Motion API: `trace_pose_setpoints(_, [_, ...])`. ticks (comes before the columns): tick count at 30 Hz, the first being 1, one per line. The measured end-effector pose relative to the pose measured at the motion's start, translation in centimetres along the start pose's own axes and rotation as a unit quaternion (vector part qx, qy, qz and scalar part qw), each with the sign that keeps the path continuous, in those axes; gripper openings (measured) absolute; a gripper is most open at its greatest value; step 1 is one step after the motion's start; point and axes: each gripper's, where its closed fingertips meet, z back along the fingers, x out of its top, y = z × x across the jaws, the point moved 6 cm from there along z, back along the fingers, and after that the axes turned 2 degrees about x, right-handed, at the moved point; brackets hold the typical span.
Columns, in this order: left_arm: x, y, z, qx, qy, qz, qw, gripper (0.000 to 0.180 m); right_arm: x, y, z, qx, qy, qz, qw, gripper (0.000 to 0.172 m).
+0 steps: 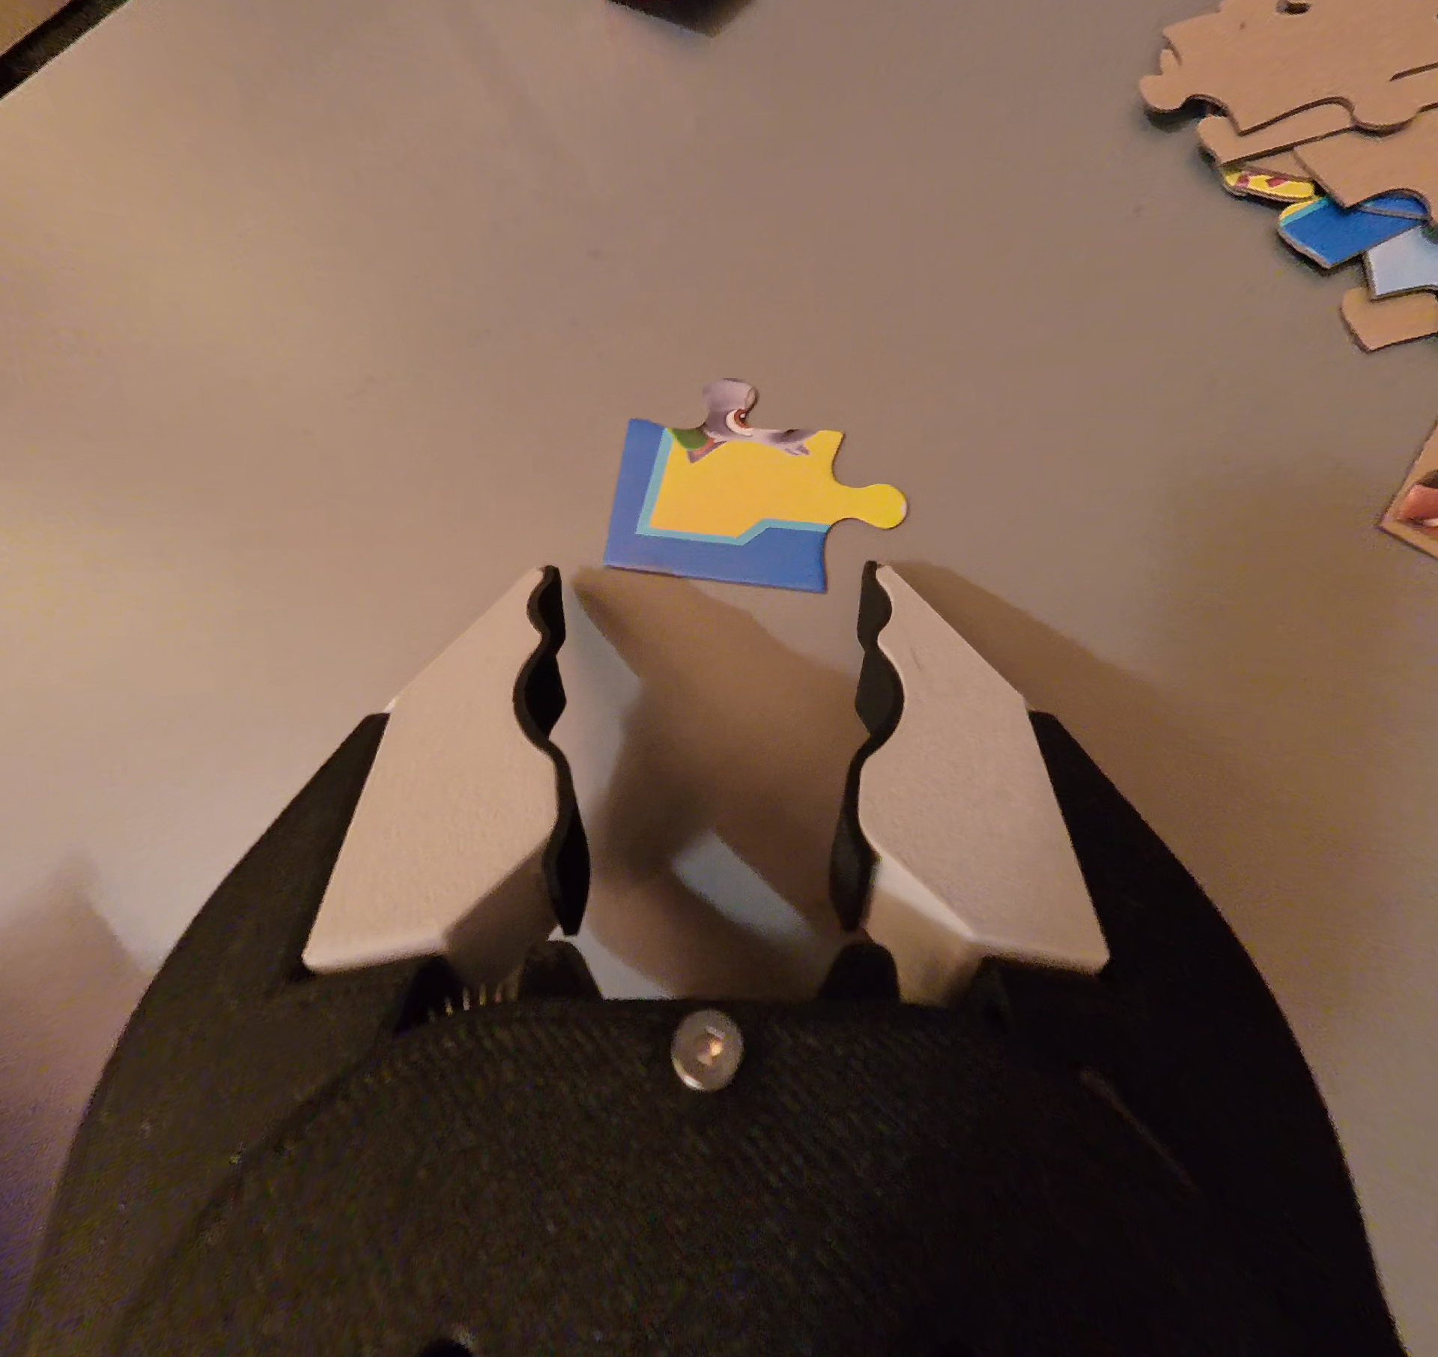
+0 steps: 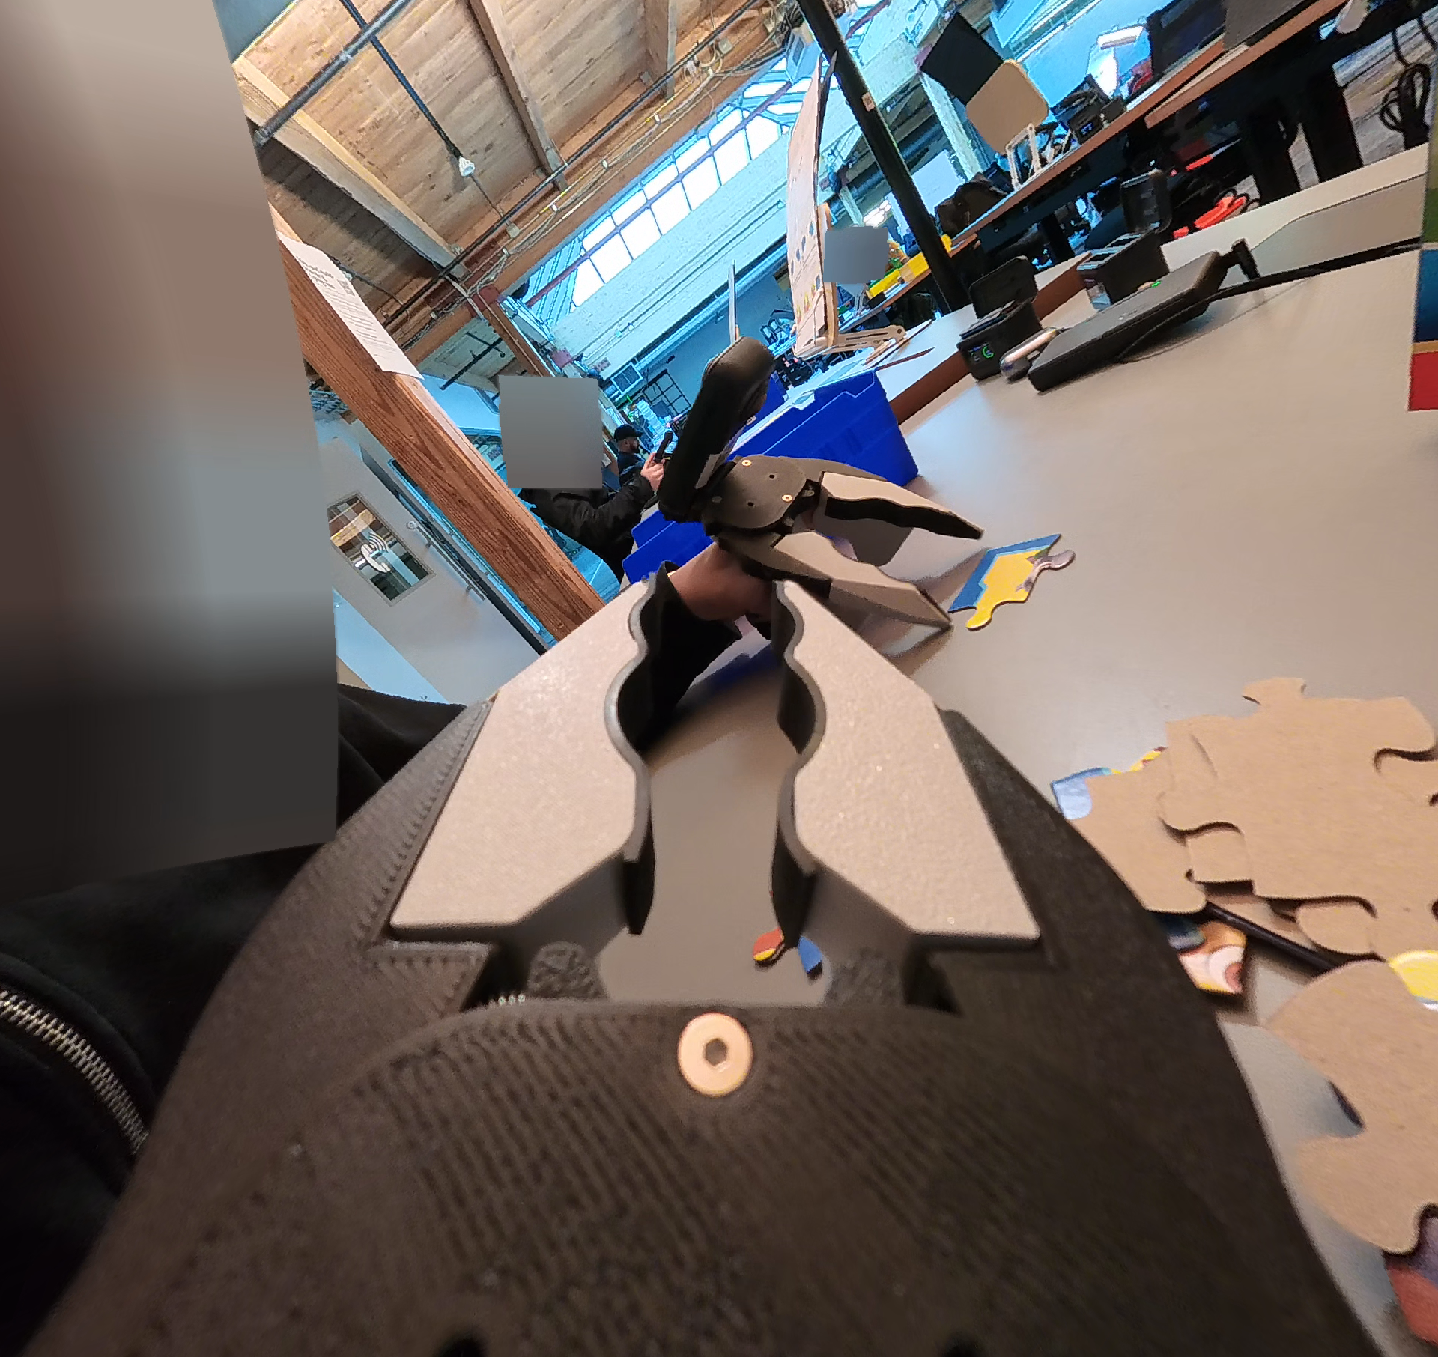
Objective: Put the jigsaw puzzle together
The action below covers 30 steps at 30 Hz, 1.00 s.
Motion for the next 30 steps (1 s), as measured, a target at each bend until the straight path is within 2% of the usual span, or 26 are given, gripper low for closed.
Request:
trace_pose_setpoints(6, [-0.3,1.2,0.2,0.024,-0.005,0.015,1.0,0.071,0.0,0.0,0.0,0.0,0.001,0.001,1.0,0.026])
trace_pose_setpoints(12, [-0.2,2.4,0.3,0.079,-0.015,0.025,0.996,0.065,0.0,0.0,0.0,0.0,0.0,0.001,1.0,0.026])
trace_pose_setpoints(14, [-0.1,2.0,0.3,0.061,-0.021,0.02,0.998,0.066,0.0,0.1,0.0,0.0,0.0,0.001,1.0,0.026])
trace_pose_setpoints(30, [0.4,1.4,0.3,0.051,-0.037,0.01,0.998,0.065,-0.1,0.1,-0.1,-0.002,0.003,0.007,1.0,0.026])
